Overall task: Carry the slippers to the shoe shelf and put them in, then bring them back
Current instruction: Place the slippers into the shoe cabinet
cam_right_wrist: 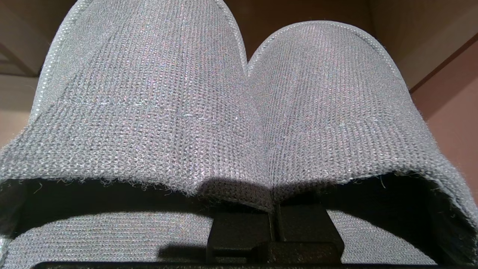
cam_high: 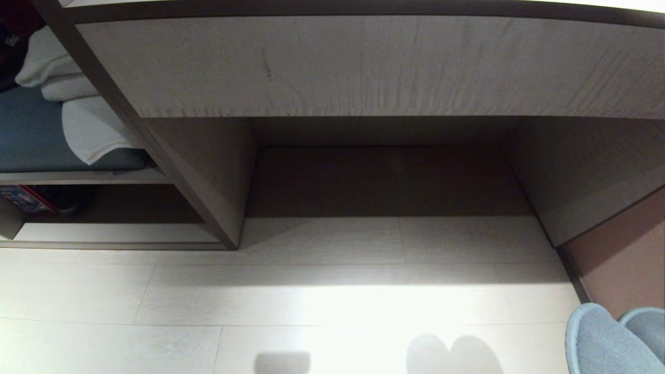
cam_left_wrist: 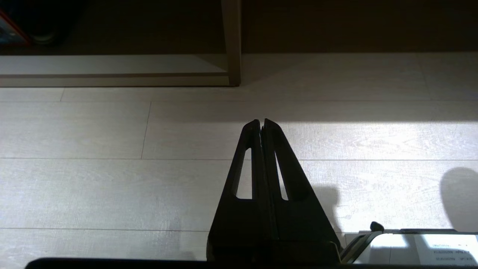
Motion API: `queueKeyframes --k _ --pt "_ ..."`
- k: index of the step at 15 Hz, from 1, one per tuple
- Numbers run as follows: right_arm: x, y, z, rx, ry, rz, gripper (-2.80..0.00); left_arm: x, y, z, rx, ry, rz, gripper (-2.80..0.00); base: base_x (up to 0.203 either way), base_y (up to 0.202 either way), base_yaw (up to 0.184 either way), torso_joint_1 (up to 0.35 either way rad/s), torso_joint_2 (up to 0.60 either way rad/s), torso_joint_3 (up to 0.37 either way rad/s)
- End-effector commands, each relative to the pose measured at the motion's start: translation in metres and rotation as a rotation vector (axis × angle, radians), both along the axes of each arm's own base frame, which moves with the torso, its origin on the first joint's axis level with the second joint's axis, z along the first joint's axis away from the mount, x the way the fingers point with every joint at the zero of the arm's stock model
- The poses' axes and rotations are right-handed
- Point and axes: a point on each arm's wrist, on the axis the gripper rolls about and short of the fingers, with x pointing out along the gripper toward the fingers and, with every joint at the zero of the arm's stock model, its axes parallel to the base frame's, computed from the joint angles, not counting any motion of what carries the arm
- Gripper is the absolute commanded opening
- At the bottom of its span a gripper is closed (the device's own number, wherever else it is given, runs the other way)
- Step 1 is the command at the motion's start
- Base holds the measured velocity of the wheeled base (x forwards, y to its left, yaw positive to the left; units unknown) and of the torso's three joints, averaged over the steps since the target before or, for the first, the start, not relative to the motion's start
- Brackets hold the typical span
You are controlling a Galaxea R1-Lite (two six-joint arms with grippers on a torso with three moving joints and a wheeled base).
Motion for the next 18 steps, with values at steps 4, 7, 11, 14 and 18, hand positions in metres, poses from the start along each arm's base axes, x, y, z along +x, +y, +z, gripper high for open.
queueKeyframes --k 4,7,11,14,18 --pt "0.0002 0.0 -0.0004 0.0 0.003 0.0 -2.8 0.0001 0.0 0.0 0.0 0.001 0.0 -2.8 0.0 0.0 0.0 0.0 0.0 0.202" --pt "0.0002 0.0 -0.0004 0.0 0.003 0.001 -2.8 0.0001 0.0 0.0 0.0 0.001 0.001 -2.8 0.0 0.0 0.0 0.002 0.0 0.204" --pt "0.0002 0.0 -0.0004 0.0 0.003 0.002 -2.8 0.0001 0.0 0.0 0.0 0.001 0.0 -2.8 0.0 0.0 0.0 0.005 0.01 0.204" --pt "0.0002 0.0 -0.0004 0.0 0.003 0.0 -2.8 0.0001 0.0 0.0 0.0 0.001 0.0 -2.8 0.0 0.0 0.0 0.008 0.0 0.207" --pt "0.0002 0.0 -0.0005 -0.001 0.004 0.0 -2.8 0.0001 0.0 0.0 0.001 0.001 0.0 -2.8 0.0 0.0 0.0 0.003 0.0 0.203"
